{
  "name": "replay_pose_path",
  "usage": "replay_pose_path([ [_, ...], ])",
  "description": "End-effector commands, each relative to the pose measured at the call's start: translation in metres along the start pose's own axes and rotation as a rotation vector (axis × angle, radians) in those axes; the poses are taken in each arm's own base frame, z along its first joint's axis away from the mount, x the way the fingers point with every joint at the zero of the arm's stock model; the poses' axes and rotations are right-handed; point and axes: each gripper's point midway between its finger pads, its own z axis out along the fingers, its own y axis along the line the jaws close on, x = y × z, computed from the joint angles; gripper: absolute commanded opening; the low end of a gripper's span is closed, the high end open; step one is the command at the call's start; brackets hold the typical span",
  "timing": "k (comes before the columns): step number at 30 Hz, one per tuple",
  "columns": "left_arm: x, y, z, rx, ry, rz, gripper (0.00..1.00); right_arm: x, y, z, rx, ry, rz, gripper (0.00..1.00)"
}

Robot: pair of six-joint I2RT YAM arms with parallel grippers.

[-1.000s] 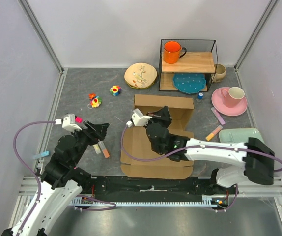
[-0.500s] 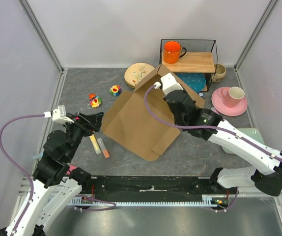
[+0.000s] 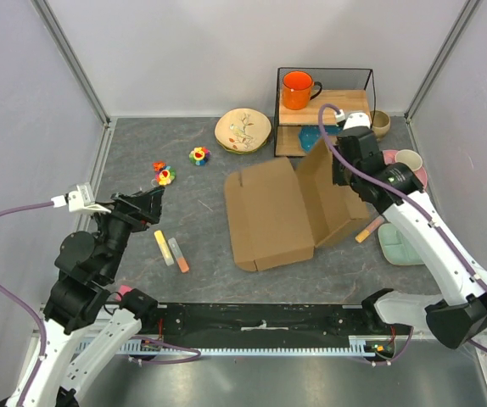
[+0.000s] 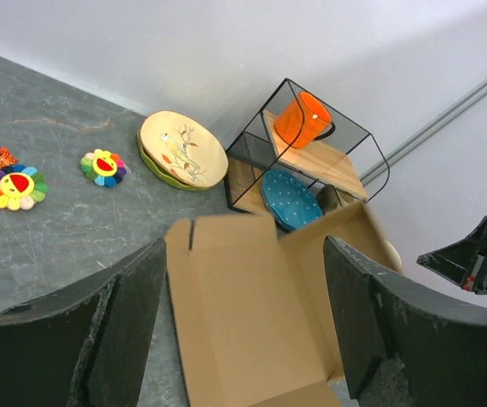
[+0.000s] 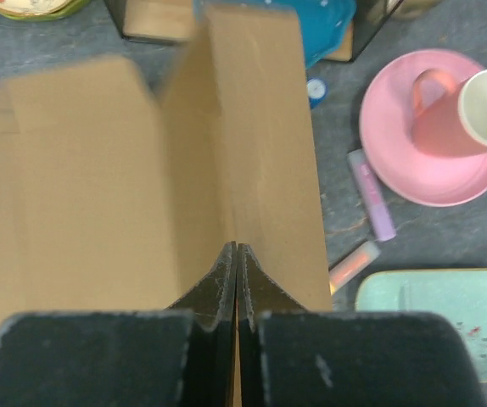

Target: Fold the paper box

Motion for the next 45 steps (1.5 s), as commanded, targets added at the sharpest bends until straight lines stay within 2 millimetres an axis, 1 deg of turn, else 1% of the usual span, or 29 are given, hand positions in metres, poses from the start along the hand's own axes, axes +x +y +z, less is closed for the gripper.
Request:
replay_pose_path([
  [1, -0.015, -0.004, -0.001, 0.008, -0.044, 0.032, 0.82, -0.002, 0.011, -0.015, -0.143, -0.003, 0.169, 0.00],
  [6, -0.002, -0.007, -0.001, 0.046, -0.009, 0.009, 0.82, 0.010, 0.011, -0.016, -0.187, 0.029, 0.239, 0.00],
  [10, 0.017, -0.004, 0.002, 0.058, 0.035, -0.003, 0.82, 0.025, -0.008, -0.010, -0.081, 0.052, 0.190, 0.00],
  [11, 0.021, -0.005, 0.003, 0.064, 0.048, -0.010, 0.82, 0.023, -0.013, -0.011, -0.059, 0.057, 0.164, 0.16],
  [12, 0.027, -0.002, 0.004, 0.058, 0.059, -0.013, 0.82, 0.031, -0.015, -0.007, -0.031, 0.103, 0.129, 0.24],
  [13, 0.031, -0.001, 0.005, 0.055, 0.069, -0.017, 0.82, 0.030, -0.024, -0.006, 0.031, 0.098, 0.111, 0.37],
  [14, 0.033, 0.000, 0.006, 0.056, 0.072, -0.025, 0.82, 0.027, -0.025, -0.007, 0.052, 0.097, 0.090, 0.43],
  [15, 0.035, 0.000, 0.007, 0.055, 0.073, -0.030, 0.82, 0.023, -0.014, -0.011, 0.045, 0.084, 0.053, 0.48],
  [16, 0.040, 0.003, 0.008, 0.051, 0.081, -0.033, 0.82, 0.019, -0.011, -0.013, 0.068, 0.070, 0.024, 0.56],
  [17, 0.042, 0.003, 0.008, 0.055, 0.085, -0.044, 0.82, 0.010, -0.011, -0.015, 0.128, 0.054, -0.019, 0.59],
  [18, 0.046, 0.004, 0.009, 0.055, 0.091, -0.048, 0.82, 0.007, 0.006, -0.019, 0.121, 0.040, -0.086, 0.62],
  [19, 0.047, 0.003, 0.008, 0.064, 0.094, -0.052, 0.82, 0.005, 0.013, -0.019, 0.137, 0.042, -0.129, 0.66],
  [20, 0.050, 0.003, 0.008, 0.067, 0.101, -0.055, 0.82, 0.001, 0.016, -0.013, 0.209, 0.058, -0.196, 0.68],
  [21, 0.053, 0.005, 0.008, 0.064, 0.112, -0.053, 0.82, 0.001, 0.030, -0.014, 0.215, 0.055, -0.266, 0.69],
  [22, 0.054, 0.005, 0.007, 0.065, 0.116, -0.052, 0.82, 0.001, 0.035, -0.012, 0.240, 0.060, -0.315, 0.72],
  [23, 0.056, 0.006, 0.006, 0.066, 0.121, -0.051, 0.82, -0.003, 0.039, -0.006, 0.313, 0.063, -0.390, 0.73],
  [24, 0.058, 0.008, 0.005, 0.062, 0.129, -0.049, 0.82, -0.004, 0.045, -0.006, 0.336, 0.060, -0.441, 0.74],
  [25, 0.058, 0.009, 0.004, 0.059, 0.126, -0.048, 0.82, -0.006, 0.044, -0.003, 0.374, 0.063, -0.478, 0.76],
  [26, 0.057, 0.010, 0.002, 0.058, 0.120, -0.050, 0.82, -0.005, 0.048, 0.004, 0.390, 0.067, -0.498, 0.76],
  [28, 0.060, 0.014, -0.001, 0.050, 0.125, -0.052, 0.82, -0.006, 0.044, 0.008, 0.449, 0.059, -0.539, 0.77],
  [29, 0.061, 0.015, -0.002, 0.048, 0.126, -0.053, 0.82, 0.000, 0.043, 0.013, 0.478, 0.076, -0.574, 0.78],
  [30, 0.061, 0.016, -0.004, 0.052, 0.122, -0.056, 0.82, 0.001, 0.039, 0.015, 0.510, 0.074, -0.593, 0.79],
  [31, 0.063, 0.017, -0.005, 0.050, 0.127, -0.055, 0.82, 0.008, 0.037, 0.018, 0.534, 0.088, -0.629, 0.79],
  [34, 0.068, 0.020, -0.007, 0.047, 0.143, -0.055, 0.82, 0.017, 0.027, 0.023, 0.599, 0.102, -0.676, 0.80],
  [36, 0.072, 0.020, -0.006, 0.048, 0.155, -0.054, 0.82, 0.018, 0.018, 0.025, 0.618, 0.114, -0.664, 0.80],
  [38, 0.076, 0.020, -0.006, 0.052, 0.170, -0.059, 0.82, 0.026, 0.008, 0.033, 0.615, 0.151, -0.652, 0.81],
  [40, 0.079, 0.020, -0.006, 0.057, 0.181, -0.064, 0.82, 0.034, 0.004, 0.040, 0.615, 0.177, -0.655, 0.81],
  [42, 0.084, 0.021, -0.006, 0.057, 0.192, -0.064, 0.82, 0.038, -0.004, 0.045, 0.630, 0.199, -0.647, 0.80],
  [45, 0.087, 0.022, -0.007, 0.061, 0.196, -0.063, 0.82, 0.046, -0.009, 0.054, 0.629, 0.238, -0.644, 0.81],
])
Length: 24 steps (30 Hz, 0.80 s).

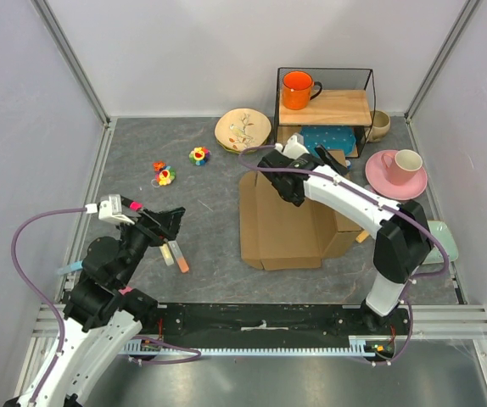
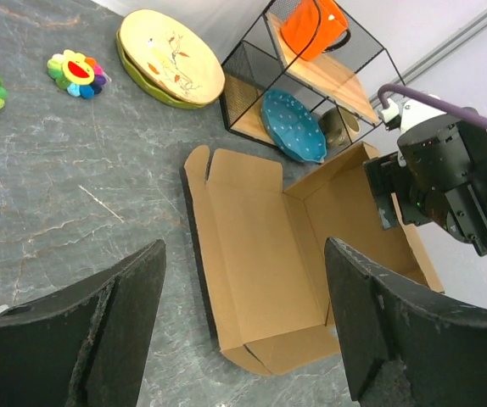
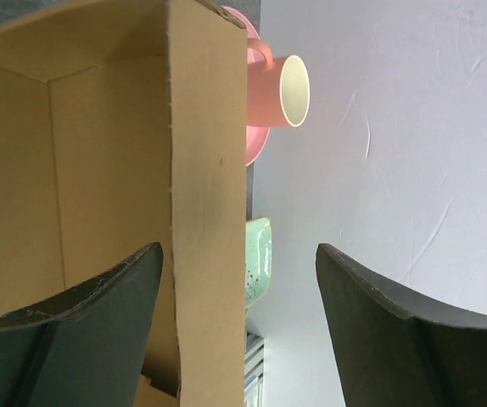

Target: Fold the paper box

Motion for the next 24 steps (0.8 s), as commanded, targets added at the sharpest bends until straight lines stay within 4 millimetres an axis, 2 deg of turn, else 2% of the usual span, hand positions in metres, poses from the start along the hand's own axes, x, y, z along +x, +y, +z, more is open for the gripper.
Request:
replay_pose_path([
  [1, 0.006, -0.003, -0.002, 0.024, 0.016, -0.023, 0.82, 0.003, -0.001, 0.011, 0.019, 0.026, -0.009, 0.80],
  [8, 0.009, 0.001, -0.003, 0.024, 0.014, -0.017, 0.82, 0.009, 0.009, 0.026, 0.020, 0.069, -0.031, 0.77],
  [17, 0.011, 0.004, -0.003, 0.018, 0.014, -0.004, 0.82, 0.016, 0.013, 0.036, 0.007, 0.100, -0.046, 0.51],
  [20, 0.011, 0.004, -0.003, 0.018, 0.016, -0.002, 0.82, 0.017, 0.012, 0.039, 0.007, 0.109, -0.048, 0.36],
  [21, 0.011, 0.004, -0.004, 0.017, 0.015, -0.001, 0.82, 0.017, 0.011, 0.040, 0.009, 0.111, -0.039, 0.23],
  [23, 0.010, 0.005, -0.005, 0.015, 0.013, 0.004, 0.82, 0.015, 0.005, 0.038, 0.024, 0.105, -0.031, 0.12],
  [24, 0.009, 0.005, -0.005, 0.012, 0.009, 0.007, 0.82, 0.011, 0.001, 0.036, 0.020, 0.096, -0.010, 0.01],
])
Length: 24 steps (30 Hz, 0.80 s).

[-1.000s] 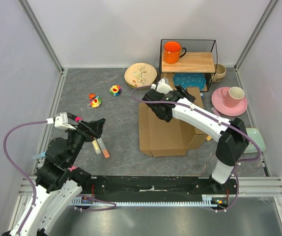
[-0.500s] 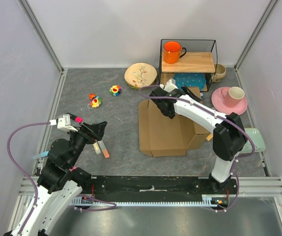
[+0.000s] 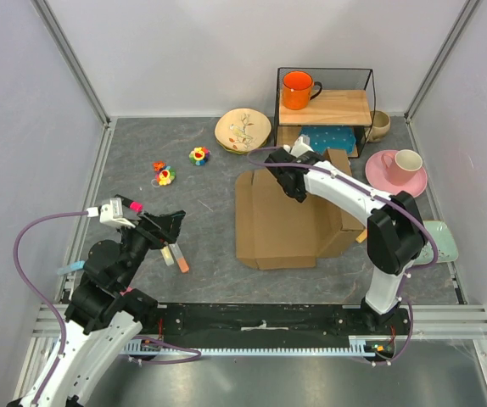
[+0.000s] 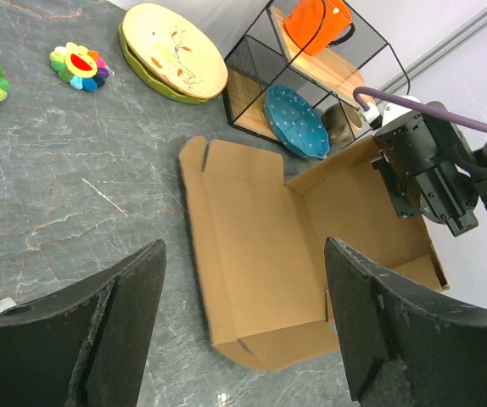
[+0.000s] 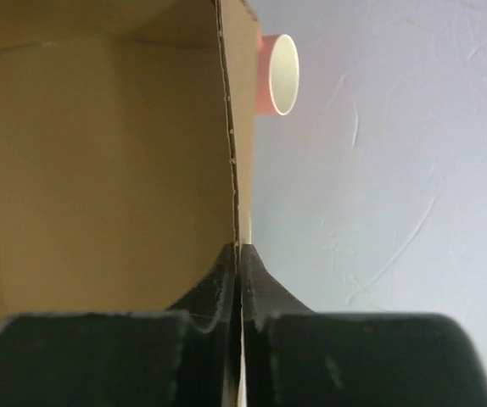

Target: Fold the paper box

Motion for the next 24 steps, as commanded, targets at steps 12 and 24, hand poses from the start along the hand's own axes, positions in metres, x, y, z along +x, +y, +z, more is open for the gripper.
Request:
replay_pose_path([
  [12, -0.046, -0.027, -0.014, 0.046, -0.099, 0.026, 0.82, -0.013, -0.067, -0.064, -0.442, -0.111, 0.539, 0.00],
  [24, -0.073, -0.040, -0.021, 0.058, -0.164, 0.024, 0.82, 0.020, -0.067, -0.126, -0.816, -0.147, 1.016, 0.00],
])
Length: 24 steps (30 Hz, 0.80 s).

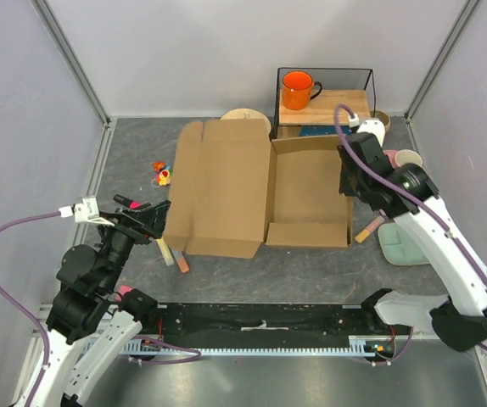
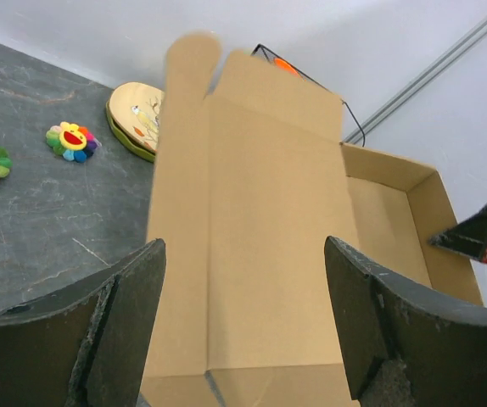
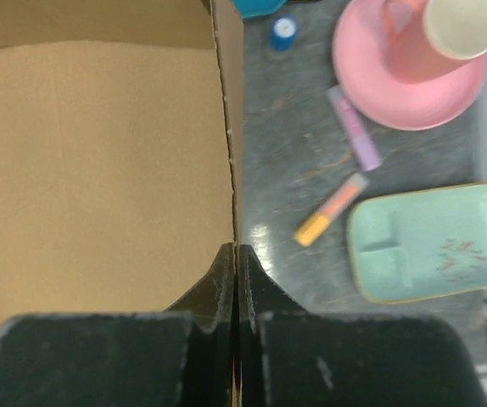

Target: Fold the paper box

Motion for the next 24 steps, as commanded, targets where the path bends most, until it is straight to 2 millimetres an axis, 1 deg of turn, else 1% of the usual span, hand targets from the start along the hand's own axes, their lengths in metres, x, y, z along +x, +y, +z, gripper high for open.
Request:
replay_pose_path([
  [1, -0.009, -0.004, 0.001, 0.005, -0.025, 0.001, 0.82, 0.023, 0.027, -0.011, -0.180, 0.005, 0.337, 0.00],
  [2, -0.008, -0.004, 0.001, 0.006, -0.024, -0.006, 0.82, 0.030, 0.028, -0.010, -0.192, 0.012, 0.391, 0.00],
  [3, -0.006, -0.004, 0.001, 0.004, -0.018, -0.013, 0.82, 0.044, 0.030, -0.004, -0.193, 0.022, 0.479, 0.00],
  [5, -0.007, -0.003, -0.001, 0.004, -0.021, -0.017, 0.82, 0.060, 0.033, 0.003, -0.198, 0.044, 0.566, 0.00],
  [6, -0.007, -0.002, -0.003, 0.001, -0.020, -0.017, 0.82, 0.076, 0.034, 0.011, -0.193, 0.058, 0.599, 0.00],
  [7, -0.008, -0.002, -0.004, 0.000, -0.023, -0.017, 0.82, 0.082, 0.037, 0.014, -0.194, 0.076, 0.672, 0.00],
  [8, -0.009, -0.001, -0.007, -0.003, -0.027, -0.016, 0.82, 0.090, 0.038, 0.018, -0.191, 0.088, 0.703, 0.00],
  [9, -0.010, 0.000, -0.008, -0.008, -0.030, -0.014, 0.82, 0.102, 0.039, 0.025, -0.187, 0.101, 0.737, 0.00],
  [11, -0.010, 0.002, -0.011, -0.014, -0.028, -0.010, 0.82, 0.111, 0.040, 0.031, -0.174, 0.110, 0.836, 0.00],
  [12, -0.011, 0.002, -0.013, -0.014, -0.033, -0.011, 0.82, 0.119, 0.040, 0.037, -0.174, 0.106, 0.870, 0.00],
  [13, -0.010, 0.003, -0.013, -0.017, -0.032, -0.010, 0.82, 0.122, 0.039, 0.040, -0.160, 0.107, 0.938, 0.00],
  [14, -0.010, 0.003, -0.014, -0.018, -0.030, -0.013, 0.82, 0.136, 0.037, 0.048, -0.132, 0.120, 0.960, 0.00],
  [16, -0.005, 0.005, -0.014, -0.021, -0.018, -0.015, 0.82, 0.138, 0.038, 0.054, -0.142, 0.099, 1.035, 0.00],
  [17, -0.003, 0.006, -0.013, -0.021, -0.011, -0.021, 0.82, 0.150, 0.036, 0.061, -0.122, 0.106, 1.101, 0.00],
  [18, 0.002, 0.008, -0.013, -0.024, -0.002, -0.025, 0.82, 0.146, 0.040, 0.065, -0.150, 0.080, 1.153, 0.00],
  [19, 0.006, 0.010, -0.012, -0.027, 0.007, -0.029, 0.82, 0.150, 0.041, 0.068, -0.154, 0.068, 1.183, 0.00],
  [20, 0.009, 0.010, -0.011, -0.026, 0.015, -0.042, 0.82, 0.161, 0.041, 0.076, -0.136, 0.067, 1.243, 0.00],
  [21, 0.016, 0.014, -0.010, -0.034, 0.032, -0.046, 0.82, 0.157, 0.046, 0.079, -0.161, 0.042, 1.276, 0.00],
  [22, 0.019, 0.015, -0.009, -0.034, 0.036, -0.053, 0.82, 0.159, 0.048, 0.081, -0.152, 0.009, 1.270, 0.00],
  [23, 0.023, 0.016, -0.008, -0.035, 0.046, -0.063, 0.81, 0.164, 0.052, 0.087, -0.126, 0.014, 1.291, 0.00],
  [24, 0.027, 0.017, -0.008, -0.039, 0.057, -0.064, 0.81, 0.165, 0.057, 0.088, -0.122, 0.008, 1.294, 0.00],
])
